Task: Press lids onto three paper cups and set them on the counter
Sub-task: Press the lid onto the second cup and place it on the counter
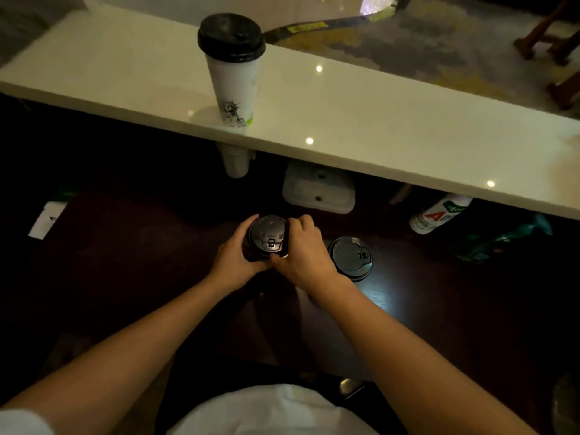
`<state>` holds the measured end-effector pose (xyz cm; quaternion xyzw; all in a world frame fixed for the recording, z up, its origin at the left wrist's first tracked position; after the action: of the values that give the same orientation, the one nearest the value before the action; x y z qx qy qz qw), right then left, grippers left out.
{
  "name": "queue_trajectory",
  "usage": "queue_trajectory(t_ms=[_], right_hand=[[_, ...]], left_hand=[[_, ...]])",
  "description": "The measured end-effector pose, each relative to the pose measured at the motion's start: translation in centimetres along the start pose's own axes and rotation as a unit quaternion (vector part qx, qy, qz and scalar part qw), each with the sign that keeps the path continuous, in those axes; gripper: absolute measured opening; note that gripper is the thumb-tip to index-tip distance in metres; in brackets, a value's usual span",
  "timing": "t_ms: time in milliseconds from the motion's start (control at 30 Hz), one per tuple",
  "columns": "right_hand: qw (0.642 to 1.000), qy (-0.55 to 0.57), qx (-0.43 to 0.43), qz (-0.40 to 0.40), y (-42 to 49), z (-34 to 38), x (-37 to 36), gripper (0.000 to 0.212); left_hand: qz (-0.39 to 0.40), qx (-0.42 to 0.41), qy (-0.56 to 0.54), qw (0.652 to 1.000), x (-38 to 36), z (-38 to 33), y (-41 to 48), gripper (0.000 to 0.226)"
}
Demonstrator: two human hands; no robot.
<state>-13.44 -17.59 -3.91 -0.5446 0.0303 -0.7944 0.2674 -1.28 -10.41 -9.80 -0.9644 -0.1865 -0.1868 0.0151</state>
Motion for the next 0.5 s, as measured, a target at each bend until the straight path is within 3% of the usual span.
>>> queue_trajectory(t_ms=[133,267,333,400,500], right_hand=[[0.998,0.039,-0.011,0.044,0.8,0.4,0.2,0.069],[0.988,0.139,-0.053,0.051,1.7,-1.0,0.3,0.081],[0.974,0.210,-0.069,0.058,1.6,-1.6,-0.1,0.080],[0.946,0.305,-0.079,0.083,1.3,-2.0,-0.6,0.072],[0.848,0.495,-0.141,0.124,1.7,-2.8,-1.9,0.038]], left_hand=[[-0.011,-0.002,-0.070,0.997,-0.4,0.4,0.6,0.084],[-0.071,0.141,-0.288,0.944,-0.7,1.3,-0.2,0.042],[-0.099,0.163,-0.296,0.936,-0.6,1.0,-0.3,0.037],[-0.126,0.164,-0.279,0.938,-0.6,0.8,-0.3,0.038],[-0.151,0.164,-0.283,0.933,-0.8,0.8,-0.2,0.038]])
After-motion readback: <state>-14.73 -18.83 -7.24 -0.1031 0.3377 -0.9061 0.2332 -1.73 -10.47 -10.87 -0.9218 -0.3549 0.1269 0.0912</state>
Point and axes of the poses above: each hand's wrist, its own y-axis towards the middle knuckle, its own x-axis out of the back of the hand, z = x × y, the point moved 8 cm from there along y, towards the middle knuckle, and after that the axes turned 15 degrees about -x, right-handed, at the moved point
